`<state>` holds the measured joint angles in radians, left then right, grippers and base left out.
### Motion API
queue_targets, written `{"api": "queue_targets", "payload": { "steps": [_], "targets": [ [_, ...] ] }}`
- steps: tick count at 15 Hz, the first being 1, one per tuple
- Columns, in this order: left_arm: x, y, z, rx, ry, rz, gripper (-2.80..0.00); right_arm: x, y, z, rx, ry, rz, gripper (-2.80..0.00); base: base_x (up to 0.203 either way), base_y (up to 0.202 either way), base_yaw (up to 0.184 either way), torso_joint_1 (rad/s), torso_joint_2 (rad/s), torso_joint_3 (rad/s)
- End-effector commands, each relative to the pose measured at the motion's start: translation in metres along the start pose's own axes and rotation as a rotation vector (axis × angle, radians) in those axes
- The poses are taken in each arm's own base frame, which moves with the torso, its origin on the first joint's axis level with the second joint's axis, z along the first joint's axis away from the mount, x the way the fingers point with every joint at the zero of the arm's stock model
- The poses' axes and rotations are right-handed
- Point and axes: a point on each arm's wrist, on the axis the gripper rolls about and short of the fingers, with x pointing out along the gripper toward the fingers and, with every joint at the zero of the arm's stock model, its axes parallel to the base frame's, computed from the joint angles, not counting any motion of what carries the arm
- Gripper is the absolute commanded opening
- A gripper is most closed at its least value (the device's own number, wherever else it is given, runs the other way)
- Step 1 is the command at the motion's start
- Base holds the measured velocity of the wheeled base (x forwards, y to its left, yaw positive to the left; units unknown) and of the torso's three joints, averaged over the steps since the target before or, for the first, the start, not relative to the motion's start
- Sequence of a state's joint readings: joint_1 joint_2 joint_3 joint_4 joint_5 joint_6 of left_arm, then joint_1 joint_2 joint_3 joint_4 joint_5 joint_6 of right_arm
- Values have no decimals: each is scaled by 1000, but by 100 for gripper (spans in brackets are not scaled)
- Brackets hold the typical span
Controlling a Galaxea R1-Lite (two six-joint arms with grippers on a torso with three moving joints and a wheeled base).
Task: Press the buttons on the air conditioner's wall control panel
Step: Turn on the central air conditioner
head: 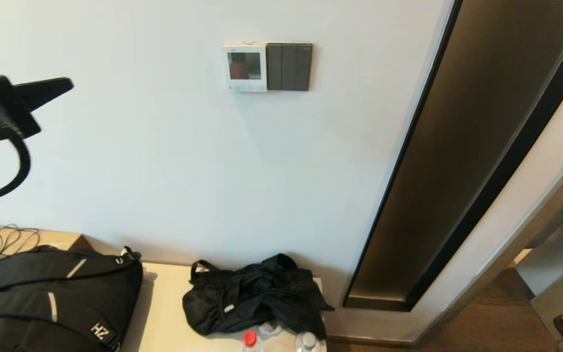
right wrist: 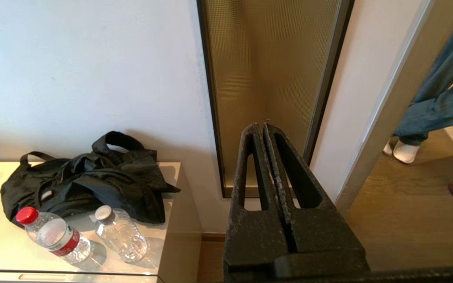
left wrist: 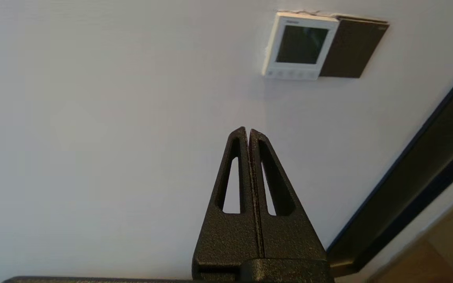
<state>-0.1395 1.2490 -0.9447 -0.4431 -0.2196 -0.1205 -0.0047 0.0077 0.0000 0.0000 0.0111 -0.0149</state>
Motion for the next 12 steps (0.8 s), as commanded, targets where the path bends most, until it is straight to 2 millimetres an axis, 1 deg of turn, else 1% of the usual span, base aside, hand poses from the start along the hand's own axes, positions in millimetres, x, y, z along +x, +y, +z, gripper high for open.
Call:
{"api": "queue_targets", "payload": {
  "steps": [1, 4, 6, 9, 10, 12],
  "targets": [
    [64, -10, -19, -34, 80, -93, -280, 0, 0, 0, 0, 2, 1, -280, 0, 0, 0, 0, 0, 0],
    [105, -32, -23, -45, 77, -151, -280, 0, 0, 0, 0, 2, 1, -280, 0, 0, 0, 0, 0, 0],
    [121, -49, -26, -51, 77, -195, -280, 0, 0, 0, 0, 0, 0, -280, 0, 0, 0, 0, 0, 0],
    [149, -66, -38, -54, 79, -229, -280, 0, 0, 0, 0, 1, 0, -280, 0, 0, 0, 0, 0, 0],
    [158, -72, -39, -53, 65, -226, -280, 0, 0, 0, 0, 2, 1, -280, 0, 0, 0, 0, 0, 0],
    [168, -82, -40, -54, 53, -233, -280, 0, 0, 0, 0, 2, 1, -280, 0, 0, 0, 0, 0, 0]
  ]
}}
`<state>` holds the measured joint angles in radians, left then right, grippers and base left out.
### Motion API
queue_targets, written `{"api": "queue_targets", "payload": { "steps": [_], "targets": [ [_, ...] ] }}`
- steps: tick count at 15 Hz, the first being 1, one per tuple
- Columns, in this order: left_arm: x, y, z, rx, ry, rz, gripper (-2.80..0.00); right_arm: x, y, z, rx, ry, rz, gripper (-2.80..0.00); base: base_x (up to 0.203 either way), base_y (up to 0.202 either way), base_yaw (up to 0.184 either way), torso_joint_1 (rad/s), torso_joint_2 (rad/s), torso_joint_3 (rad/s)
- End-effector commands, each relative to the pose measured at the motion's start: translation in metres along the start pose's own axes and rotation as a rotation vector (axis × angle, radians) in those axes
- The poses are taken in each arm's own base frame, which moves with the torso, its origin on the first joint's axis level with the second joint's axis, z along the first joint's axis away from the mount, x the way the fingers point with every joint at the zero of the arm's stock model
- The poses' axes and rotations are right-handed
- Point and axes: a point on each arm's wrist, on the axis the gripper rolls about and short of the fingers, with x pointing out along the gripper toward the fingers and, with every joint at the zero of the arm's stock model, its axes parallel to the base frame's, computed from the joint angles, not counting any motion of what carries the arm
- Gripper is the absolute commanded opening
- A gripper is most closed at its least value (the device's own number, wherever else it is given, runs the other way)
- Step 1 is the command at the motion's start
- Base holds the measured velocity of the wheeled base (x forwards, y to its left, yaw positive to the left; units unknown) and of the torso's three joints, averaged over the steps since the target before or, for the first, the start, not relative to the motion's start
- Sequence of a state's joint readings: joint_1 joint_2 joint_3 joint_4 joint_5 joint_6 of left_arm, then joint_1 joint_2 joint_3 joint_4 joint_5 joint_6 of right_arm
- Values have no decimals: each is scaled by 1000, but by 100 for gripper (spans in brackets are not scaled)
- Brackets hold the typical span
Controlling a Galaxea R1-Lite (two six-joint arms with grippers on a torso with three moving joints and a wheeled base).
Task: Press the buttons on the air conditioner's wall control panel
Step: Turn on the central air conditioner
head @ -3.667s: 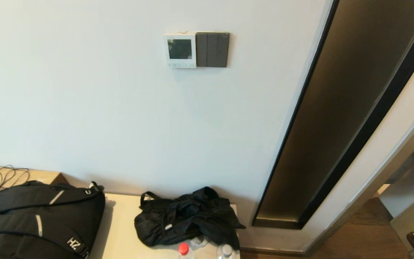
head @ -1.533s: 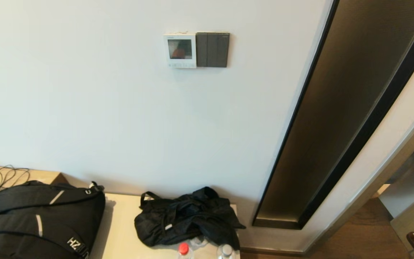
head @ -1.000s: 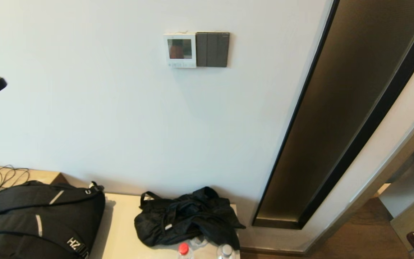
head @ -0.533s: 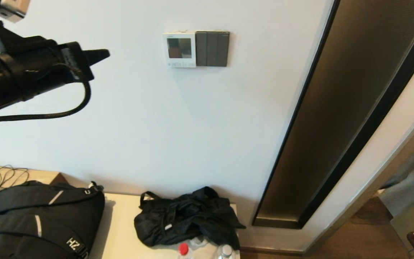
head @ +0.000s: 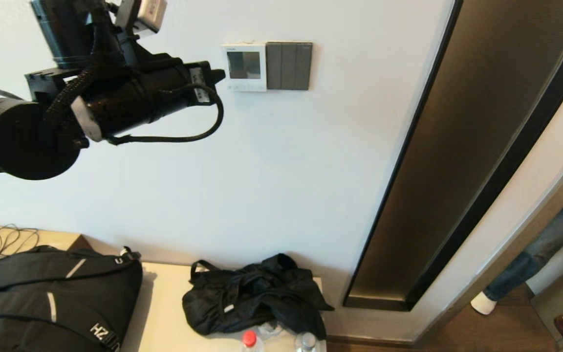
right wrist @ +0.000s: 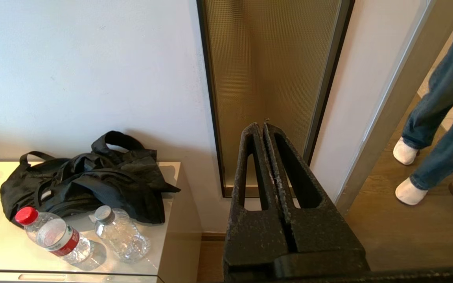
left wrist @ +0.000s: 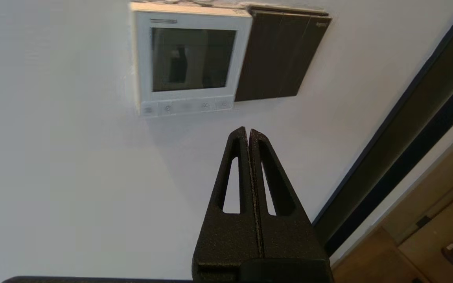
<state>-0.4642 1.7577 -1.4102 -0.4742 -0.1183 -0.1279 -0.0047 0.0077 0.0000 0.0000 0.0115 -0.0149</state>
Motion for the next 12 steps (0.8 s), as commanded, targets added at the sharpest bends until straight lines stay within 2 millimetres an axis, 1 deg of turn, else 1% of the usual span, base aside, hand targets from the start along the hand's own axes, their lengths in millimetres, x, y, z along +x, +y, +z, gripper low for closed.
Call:
{"api": "queue_targets", "payload": {
  "steps": [1, 6, 10, 12],
  "targets": [
    [25, -6, -16, -6, 24, -20, -280, 0, 0, 0, 0, 0, 1, -280, 0, 0, 0, 0, 0, 0],
    [51, -9, -32, -11, 34, -50, -280, 0, 0, 0, 0, 2, -1, -280, 0, 0, 0, 0, 0, 0],
    [69, -17, -38, -14, 21, -73, -280, 0, 0, 0, 0, 0, 1, -280, 0, 0, 0, 0, 0, 0],
    [74, -17, -42, -15, 28, -70, -280, 0, 0, 0, 0, 0, 1, -280, 0, 0, 0, 0, 0, 0]
  ]
}}
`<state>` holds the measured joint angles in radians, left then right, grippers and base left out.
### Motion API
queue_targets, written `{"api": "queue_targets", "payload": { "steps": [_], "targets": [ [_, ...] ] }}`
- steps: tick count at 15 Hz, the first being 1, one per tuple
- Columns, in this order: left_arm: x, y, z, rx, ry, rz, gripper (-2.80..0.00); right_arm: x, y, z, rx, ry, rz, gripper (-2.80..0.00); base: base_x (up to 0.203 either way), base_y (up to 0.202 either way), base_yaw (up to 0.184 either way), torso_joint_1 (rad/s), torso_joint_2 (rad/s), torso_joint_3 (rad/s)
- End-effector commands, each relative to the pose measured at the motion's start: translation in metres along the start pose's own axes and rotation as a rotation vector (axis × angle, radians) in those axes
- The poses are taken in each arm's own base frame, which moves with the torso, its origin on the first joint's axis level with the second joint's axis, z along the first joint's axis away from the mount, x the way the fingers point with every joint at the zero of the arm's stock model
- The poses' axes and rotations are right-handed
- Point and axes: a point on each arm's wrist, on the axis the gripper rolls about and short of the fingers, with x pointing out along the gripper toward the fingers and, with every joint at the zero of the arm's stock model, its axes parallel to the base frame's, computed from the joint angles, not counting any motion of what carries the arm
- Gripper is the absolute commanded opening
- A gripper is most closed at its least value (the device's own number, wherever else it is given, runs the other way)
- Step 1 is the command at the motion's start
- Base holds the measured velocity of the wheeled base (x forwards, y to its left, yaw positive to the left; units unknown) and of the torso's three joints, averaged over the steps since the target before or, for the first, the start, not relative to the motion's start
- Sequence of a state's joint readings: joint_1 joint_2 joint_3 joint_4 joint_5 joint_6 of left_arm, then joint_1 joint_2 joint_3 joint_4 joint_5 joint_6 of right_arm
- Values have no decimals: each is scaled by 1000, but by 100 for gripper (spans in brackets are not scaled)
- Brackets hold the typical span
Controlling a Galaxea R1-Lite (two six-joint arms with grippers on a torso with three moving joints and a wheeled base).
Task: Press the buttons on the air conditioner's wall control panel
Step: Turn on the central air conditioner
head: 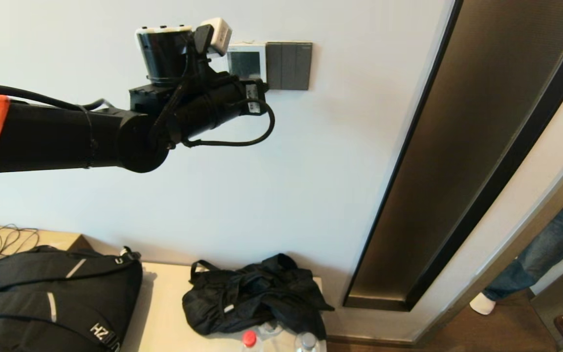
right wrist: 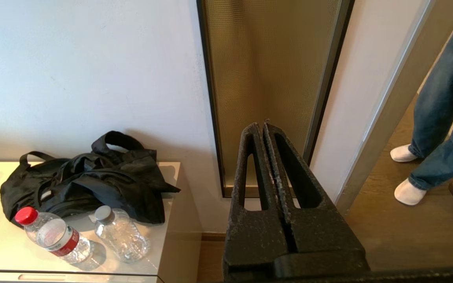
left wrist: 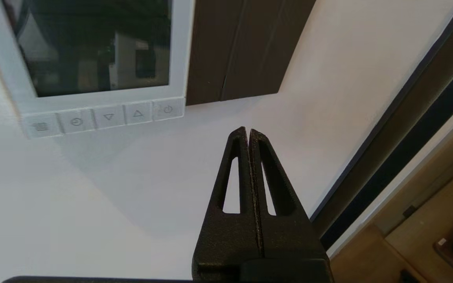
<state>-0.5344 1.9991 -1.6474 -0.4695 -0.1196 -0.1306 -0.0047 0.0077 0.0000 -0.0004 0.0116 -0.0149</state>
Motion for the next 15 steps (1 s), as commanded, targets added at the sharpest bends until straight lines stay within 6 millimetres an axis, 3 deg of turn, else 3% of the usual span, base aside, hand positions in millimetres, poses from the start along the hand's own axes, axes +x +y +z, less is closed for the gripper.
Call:
{"api": "queue_targets", "payload": {
  "steps": [1, 5, 11, 15],
  "targets": [
    [11, 2, -11, -3, 12, 3, -280, 0, 0, 0, 0, 0, 1, -280, 0, 0, 0, 0, 0, 0],
    [22, 6, -23, -5, 27, 13, -280, 0, 0, 0, 0, 2, 1, -280, 0, 0, 0, 0, 0, 0],
    [26, 12, -11, 0, 0, 35, -280, 0, 0, 0, 0, 2, 1, -280, 0, 0, 0, 0, 0, 0],
    [32, 16, -14, 2, 0, 58, -280, 0, 0, 0, 0, 1, 1, -280, 0, 0, 0, 0, 0, 0]
  ]
}}
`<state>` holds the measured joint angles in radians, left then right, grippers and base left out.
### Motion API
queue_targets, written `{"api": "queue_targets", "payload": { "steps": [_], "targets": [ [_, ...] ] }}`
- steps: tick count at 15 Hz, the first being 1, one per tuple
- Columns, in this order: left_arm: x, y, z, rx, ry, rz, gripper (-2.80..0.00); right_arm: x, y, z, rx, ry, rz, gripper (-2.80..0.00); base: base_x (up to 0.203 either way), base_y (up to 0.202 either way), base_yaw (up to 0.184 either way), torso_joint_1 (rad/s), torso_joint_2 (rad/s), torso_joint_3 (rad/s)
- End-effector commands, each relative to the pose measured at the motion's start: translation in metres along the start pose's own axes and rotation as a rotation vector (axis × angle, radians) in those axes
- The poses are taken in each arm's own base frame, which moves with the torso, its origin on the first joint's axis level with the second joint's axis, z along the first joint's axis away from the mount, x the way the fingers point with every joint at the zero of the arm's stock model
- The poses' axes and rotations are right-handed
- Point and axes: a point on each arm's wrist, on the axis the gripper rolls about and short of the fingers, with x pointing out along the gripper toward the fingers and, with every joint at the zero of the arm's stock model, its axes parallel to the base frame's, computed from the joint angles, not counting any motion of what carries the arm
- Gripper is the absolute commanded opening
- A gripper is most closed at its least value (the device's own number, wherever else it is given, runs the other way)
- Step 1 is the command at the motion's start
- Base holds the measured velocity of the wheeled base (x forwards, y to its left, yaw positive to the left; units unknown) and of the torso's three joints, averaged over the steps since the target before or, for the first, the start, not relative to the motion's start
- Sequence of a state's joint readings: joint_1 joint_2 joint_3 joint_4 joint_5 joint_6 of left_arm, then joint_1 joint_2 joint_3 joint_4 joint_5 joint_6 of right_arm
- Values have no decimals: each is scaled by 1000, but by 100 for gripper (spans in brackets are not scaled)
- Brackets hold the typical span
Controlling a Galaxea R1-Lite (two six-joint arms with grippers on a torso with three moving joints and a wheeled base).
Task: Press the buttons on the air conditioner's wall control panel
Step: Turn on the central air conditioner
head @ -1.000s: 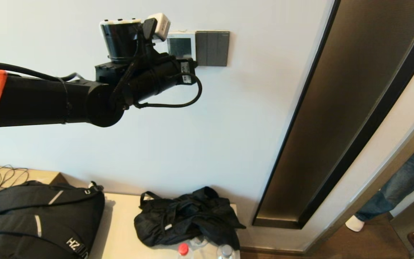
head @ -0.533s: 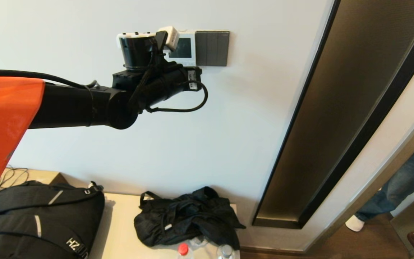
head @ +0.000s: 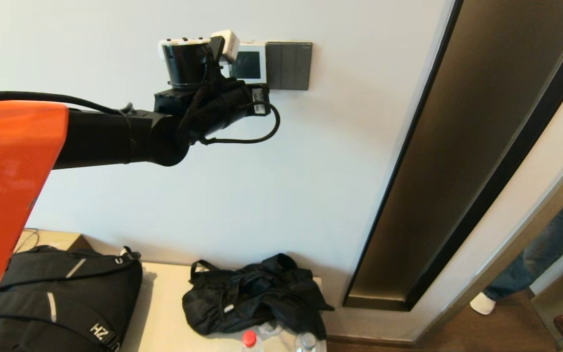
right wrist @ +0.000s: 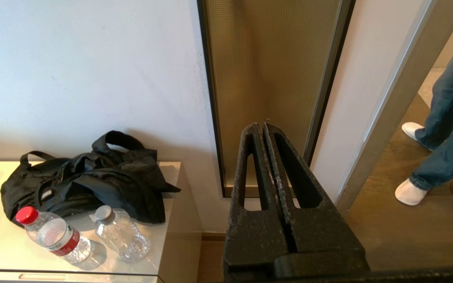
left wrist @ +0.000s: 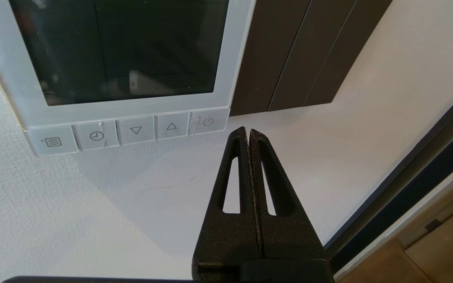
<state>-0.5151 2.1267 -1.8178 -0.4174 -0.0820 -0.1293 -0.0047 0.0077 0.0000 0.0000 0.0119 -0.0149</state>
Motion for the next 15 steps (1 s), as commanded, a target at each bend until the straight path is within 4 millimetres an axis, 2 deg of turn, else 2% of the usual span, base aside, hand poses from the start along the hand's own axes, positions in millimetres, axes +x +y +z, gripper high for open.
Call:
{"api": "queue_targets", "payload": {
  "steps": [1, 15],
  "targets": [
    [3, 1, -3, -1, 3, 1, -280, 0, 0, 0, 0, 2, 0, -280, 0, 0, 0, 0, 0, 0],
    [12, 14, -1, 1, 0, 45, -280, 0, 0, 0, 0, 2, 0, -280, 0, 0, 0, 0, 0, 0]
  ]
}}
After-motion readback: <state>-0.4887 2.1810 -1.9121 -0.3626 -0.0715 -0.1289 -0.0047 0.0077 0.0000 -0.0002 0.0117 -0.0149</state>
